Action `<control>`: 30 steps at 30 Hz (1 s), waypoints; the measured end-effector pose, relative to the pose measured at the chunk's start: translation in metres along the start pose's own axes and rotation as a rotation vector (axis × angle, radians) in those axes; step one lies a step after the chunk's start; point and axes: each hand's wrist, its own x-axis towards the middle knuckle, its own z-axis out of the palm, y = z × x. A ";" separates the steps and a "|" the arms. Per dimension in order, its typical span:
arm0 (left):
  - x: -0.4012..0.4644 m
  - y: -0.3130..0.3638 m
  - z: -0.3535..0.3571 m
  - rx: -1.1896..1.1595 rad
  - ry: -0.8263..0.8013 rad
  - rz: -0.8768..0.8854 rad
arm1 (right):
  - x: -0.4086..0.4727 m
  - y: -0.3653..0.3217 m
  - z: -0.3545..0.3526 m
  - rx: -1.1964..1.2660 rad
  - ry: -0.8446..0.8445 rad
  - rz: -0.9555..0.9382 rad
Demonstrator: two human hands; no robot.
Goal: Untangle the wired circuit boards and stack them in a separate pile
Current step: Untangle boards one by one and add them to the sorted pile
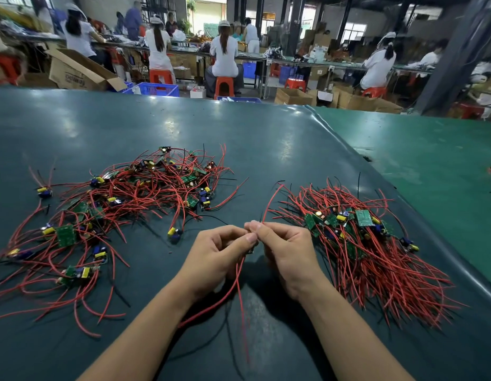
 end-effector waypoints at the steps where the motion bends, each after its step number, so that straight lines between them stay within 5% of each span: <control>1: 0.000 0.000 0.000 -0.013 -0.011 -0.011 | 0.000 0.000 0.000 -0.009 0.023 -0.018; 8: -0.001 0.002 -0.002 0.021 -0.034 -0.054 | 0.010 0.004 -0.004 -0.074 0.221 -0.080; 13: 0.000 0.003 -0.003 0.062 -0.058 -0.062 | 0.021 0.006 -0.009 0.048 0.374 0.038; 22: -0.005 0.005 -0.004 0.057 -0.081 -0.049 | 0.030 0.008 -0.016 0.133 0.462 0.028; 26: -0.004 0.003 -0.003 -0.038 0.055 -0.024 | 0.026 0.000 -0.018 0.236 0.328 0.128; 30: -0.003 0.002 0.000 0.009 0.103 0.003 | 0.008 -0.001 -0.008 0.040 -0.041 0.291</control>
